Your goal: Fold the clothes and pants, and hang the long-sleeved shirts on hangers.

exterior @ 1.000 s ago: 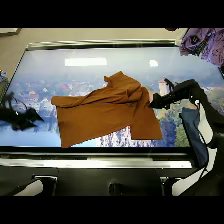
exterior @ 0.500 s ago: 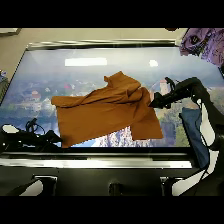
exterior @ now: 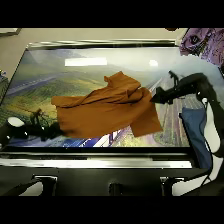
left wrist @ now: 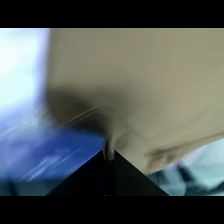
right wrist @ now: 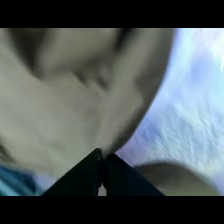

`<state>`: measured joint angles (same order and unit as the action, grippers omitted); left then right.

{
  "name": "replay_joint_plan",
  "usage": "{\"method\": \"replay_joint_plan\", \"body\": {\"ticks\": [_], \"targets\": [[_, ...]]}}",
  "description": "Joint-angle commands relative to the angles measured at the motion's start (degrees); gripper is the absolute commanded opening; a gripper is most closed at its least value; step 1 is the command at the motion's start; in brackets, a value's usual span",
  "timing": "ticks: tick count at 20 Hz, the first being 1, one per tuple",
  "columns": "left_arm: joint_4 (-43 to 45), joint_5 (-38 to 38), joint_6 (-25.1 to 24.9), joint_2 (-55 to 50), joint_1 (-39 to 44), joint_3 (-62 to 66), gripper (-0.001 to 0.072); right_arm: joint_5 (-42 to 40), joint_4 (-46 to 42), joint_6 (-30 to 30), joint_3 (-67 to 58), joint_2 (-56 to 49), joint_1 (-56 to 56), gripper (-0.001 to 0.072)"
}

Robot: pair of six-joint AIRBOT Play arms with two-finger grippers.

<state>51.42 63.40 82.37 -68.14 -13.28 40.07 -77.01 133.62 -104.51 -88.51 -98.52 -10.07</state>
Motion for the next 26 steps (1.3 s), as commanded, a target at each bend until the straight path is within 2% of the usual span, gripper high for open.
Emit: {"method": "replay_joint_plan", "body": {"ticks": [1, 3, 5, 7, 10, 14, 16, 18, 20, 22, 26], "targets": [[0.92, 1.64, 2.97, 0.61, 0.46, 17.42, 0.0014, 11.39, 3.19, 0.7, -4.57, 8.26, 0.02, 0.0026], [5.05, 4.39, 5.25, 0.66, 0.48, 34.71, 0.0013, 15.34, 2.08, 1.36, -10.27, 14.1, 0.02, 0.0026], [9.57, 7.32, 5.33, 0.68, 0.5, 50.99, 0.0014, 15.45, -1.29, 4.42, -16.11, 21.03, -0.02, 0.0026], [15.56, 11.23, 8.11, 1.27, 0.5, 66.29, 0.0014, 15.02, -4.59, 6.75, -18.97, 28.96, -0.02, 0.0026], [24.17, 16.96, 11.58, 5.29, 0.5, 78.95, 0.0014, 14.03, -8.83, 9.27, -19.5, 41.77, -0.02, 0.0027], [29.86, 17.53, 16.65, 17.4, 0.5, 75.54, 0.0014, 13.07, -16.9, 13.09, -19.5, 54.47, -0.02, 0.0027], [32.83, 17.9, 19.23, 21.7, 0.48, 73.05, 0.0014, 13.46, -20.52, 16.0, -19.5, 56.96, -0.02, 0.0027], [34.21, 17.97, 19.74, 22.88, 0.48, 71.47, 0.0014, 12.9, -20.92, 17.4, -19.5, 56.41, -0.02, 0.0027], [34.1, 18.12, 19.43, 21.07, 0.5, 69.7, 0.0014, 11.15, -20.5, 19.87, -19.47, 52.81, -0.02, 0.0026], [33.92, 18.12, 16.63, 16.96, 0.5, 66.64, 0.0014, 7.45, -18.27, 21.66, -19.43, 46.05, 0.04, 0.0027], [33.92, 16.24, 11.54, 1.99, 0.52, 60.74, 0.0014, 2.27, -13.25, 21.73, -18.45, 27.17, 0.07, 0.0027]]}}
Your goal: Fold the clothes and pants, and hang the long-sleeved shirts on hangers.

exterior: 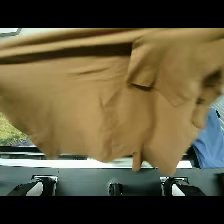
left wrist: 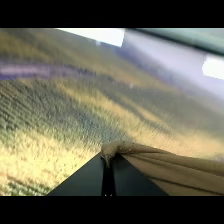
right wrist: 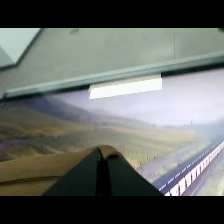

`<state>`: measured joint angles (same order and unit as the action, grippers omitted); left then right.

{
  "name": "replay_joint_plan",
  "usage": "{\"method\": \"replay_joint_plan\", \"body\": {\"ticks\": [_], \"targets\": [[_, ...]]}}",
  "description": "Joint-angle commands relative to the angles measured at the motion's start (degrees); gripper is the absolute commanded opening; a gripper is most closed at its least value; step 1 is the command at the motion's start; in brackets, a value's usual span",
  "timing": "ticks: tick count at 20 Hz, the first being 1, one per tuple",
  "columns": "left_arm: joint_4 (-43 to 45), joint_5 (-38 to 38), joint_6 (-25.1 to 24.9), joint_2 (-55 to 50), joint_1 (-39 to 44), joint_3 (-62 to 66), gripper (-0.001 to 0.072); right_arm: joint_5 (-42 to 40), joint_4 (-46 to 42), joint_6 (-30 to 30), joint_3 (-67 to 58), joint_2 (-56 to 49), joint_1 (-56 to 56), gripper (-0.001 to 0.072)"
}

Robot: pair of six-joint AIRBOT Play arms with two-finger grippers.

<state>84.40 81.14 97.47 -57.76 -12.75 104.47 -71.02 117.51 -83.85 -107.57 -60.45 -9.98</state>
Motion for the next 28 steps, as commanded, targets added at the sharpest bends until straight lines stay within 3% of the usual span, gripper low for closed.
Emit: {"method": "replay_joint_plan", "body": {"ticks": [1, 4, 7, 12, 13, 14, 15, 17, 18, 21, 23, 28], "targets": [[0.96, -3.32, -4.2, -12.76, 0.39, -4.59, 0.0014, -3.54, 2.75, 0.61, 1.01, -15.58, 0.94, 0.0027], [0.96, -9.64, -4.5, -27.45, 2.36, -5.11, 0.0014, 0.9, 1.05, 0.13, 1.25, -30.18, 6.01, 0.0027], [1.18, -15.06, -3.78, -39.04, 4.63, -5.07, 0.0014, 10.54, 0.48, 1.55, 1.22, -42.14, 11.45, 0.0027], [1.07, -19.23, 0.33, -47.93, 7.21, -5.03, 0.0017, 20.92, 0.5, 6.38, 1.22, -53.24, 15.61, 0.0028], [1.09, -19.02, 0.31, -48.54, 7.61, -5.03, 0.0022, 20.65, 0.81, 7.1, 1.22, -54.1, 15.58, 0.0033], [1.07, -18.73, 0.33, -48.76, 7.91, -5.03, 0.0079, 19.85, 0.74, 7.37, 1.22, -54.4, 15.3, 0.0076], [1.07, -18.38, 0.33, -48.63, 8.07, -4.98, 0.0171, 18.47, 0.79, 7.13, 1.11, -54.34, 14.91, 0.011], [1.16, -14.34, 0.07, -48.04, 7.56, -3.34, 0.0415, 12.48, 1.73, 4.42, 0.35, -53.09, 13.07, 0.0279], [1.16, -10.88, 0.04, -47.36, 6.78, -2.14, 0.0471, 8.61, 3.04, 0.94, 0.28, -51.49, 11.37, 0.0318], [1.18, -3.45, 0.31, -42.29, 3.1, -2.86, 0.0471, -3.3, 2.34, -6.86, 0.74, -45.11, 5.11, 0.0301], [1.16, -2.64, 0.28, -36.26, -0.13, -8.09, 0.0471, -8.68, 1.97, -11.41, 2.73, -41.09, 0.15, 0.0322], [0.74, -4.0, 0.31, -18.95, -5.68, -32.44, 0.0468, -10.08, 11.5, -20.98, 28.96, -29.4, -13.0, 0.0318]]}}
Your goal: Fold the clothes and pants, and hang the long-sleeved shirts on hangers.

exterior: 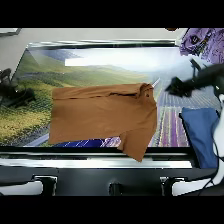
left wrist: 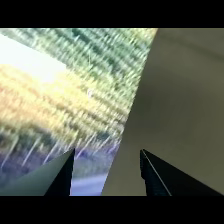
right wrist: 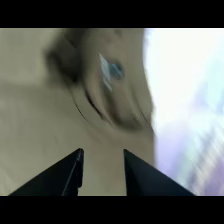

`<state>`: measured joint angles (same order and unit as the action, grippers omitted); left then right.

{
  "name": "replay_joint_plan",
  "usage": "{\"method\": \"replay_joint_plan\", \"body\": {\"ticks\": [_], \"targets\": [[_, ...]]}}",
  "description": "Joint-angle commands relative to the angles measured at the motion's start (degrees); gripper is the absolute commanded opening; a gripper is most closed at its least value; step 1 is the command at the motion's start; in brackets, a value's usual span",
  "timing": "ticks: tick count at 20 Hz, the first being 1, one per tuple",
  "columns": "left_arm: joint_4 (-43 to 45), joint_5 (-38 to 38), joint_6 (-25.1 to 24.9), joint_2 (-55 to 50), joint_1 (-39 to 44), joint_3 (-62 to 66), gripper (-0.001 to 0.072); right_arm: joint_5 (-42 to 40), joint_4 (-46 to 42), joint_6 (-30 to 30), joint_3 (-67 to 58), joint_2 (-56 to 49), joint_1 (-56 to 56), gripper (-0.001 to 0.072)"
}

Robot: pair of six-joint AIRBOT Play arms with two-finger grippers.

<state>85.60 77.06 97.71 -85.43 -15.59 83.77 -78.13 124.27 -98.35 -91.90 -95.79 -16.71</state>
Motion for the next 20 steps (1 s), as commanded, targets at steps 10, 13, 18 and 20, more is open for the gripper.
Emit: {"method": "replay_joint_plan", "body": {"ticks": [10, 13, 18, 20], "targets": [[-0.04, -1.55, 0.04, 16.0, -3.26, -22.1, 0.0466, 3.89, 7.98, -17.57, 43.85, 8.83, -7.26, 0.0319], [-0.09, -1.62, 0.04, 15.98, -3.23, -22.1, 0.0466, 7.93, 11.54, -19.1, 45.75, 8.81, -7.26, 0.0319], [-0.68, 0.07, 4.63, 15.87, -3.26, -22.1, 0.0467, 13.14, 14.12, -20.2, 46.27, 8.26, -5.51, 0.031], [-2.23, 0.07, 4.28, 15.82, -3.26, -22.1, 0.0467, 14.56, 14.16, -19.85, 46.27, 7.76, -1.88, 0.0222]]}}
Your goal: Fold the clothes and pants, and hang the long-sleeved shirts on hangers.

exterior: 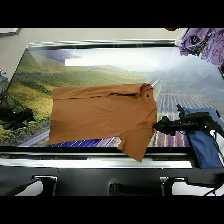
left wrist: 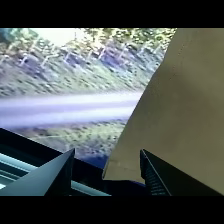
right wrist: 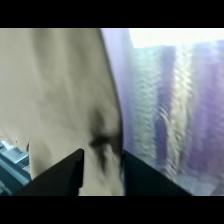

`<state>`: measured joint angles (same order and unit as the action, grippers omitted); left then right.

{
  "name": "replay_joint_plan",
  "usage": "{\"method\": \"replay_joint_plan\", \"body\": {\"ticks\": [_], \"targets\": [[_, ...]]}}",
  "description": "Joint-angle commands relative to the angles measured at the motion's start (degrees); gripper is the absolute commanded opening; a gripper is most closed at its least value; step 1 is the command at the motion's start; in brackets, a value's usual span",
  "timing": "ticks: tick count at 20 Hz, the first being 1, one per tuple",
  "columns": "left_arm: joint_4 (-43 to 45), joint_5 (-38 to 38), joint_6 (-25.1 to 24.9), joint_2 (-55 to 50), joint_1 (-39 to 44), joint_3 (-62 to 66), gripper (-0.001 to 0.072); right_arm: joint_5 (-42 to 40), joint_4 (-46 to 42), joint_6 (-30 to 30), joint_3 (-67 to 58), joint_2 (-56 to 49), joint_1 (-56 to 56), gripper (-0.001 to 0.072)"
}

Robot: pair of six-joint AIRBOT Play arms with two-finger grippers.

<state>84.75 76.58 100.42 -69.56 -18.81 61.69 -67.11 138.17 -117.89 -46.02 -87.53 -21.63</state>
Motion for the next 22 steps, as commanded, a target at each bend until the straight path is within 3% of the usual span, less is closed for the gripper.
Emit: {"method": "replay_joint_plan", "body": {"ticks": [1, 2, 5, 7, 10, 13, 20, 21, 22], "targets": [[-1.38, 0.87, 0.87, -0.02, -0.13, -0.04, 0.0467, 3.61, 0.17, -0.17, 0.39, -0.44, 4.39, 0.009], [-1.4, 1.7, -0.9, 0.0, -0.76, -0.24, 0.0467, 3.45, 0.31, 0.28, 0.39, -0.35, 4.74, 0.0027], [-4.94, 2.64, -6.4, 0.13, -8.33, -5.88, 0.0467, 2.97, -0.28, 0.9, 0.37, 2.03, 4.26, 0.0026], [-14.73, 0.79, -14.01, 0.11, -14.84, -12.44, 0.0467, 1.79, -0.44, 0.9, 0.39, 4.22, 4.28, 0.0026], [-23.41, -3.52, -19.71, -0.31, -20.02, -20.09, 0.0467, 0.57, -0.87, 0.72, 0.39, 6.86, 4.28, 0.0026], [-25.16, -4.9, -21.9, -1.84, -18.73, -23.26, 0.0466, 0.59, -0.83, 0.72, 0.37, 8.07, 4.28, 0.0026], [-25.46, -6.88, -21.73, -6.84, -11.41, -23.74, 0.0464, 0.5, -0.81, 4.02, 0.37, 8.13, 4.28, 0.0026], [-25.44, -7.19, -21.38, -7.41, -10.54, -23.74, 0.0438, 0.33, -0.76, 4.83, 0.37, 8.13, 4.28, 0.0025], [-25.46, -7.48, -21.4, -7.63, -9.86, -23.71, 0.0314, -0.04, -0.79, 4.83, 0.37, 8.13, 4.28, 0.0025]]}}
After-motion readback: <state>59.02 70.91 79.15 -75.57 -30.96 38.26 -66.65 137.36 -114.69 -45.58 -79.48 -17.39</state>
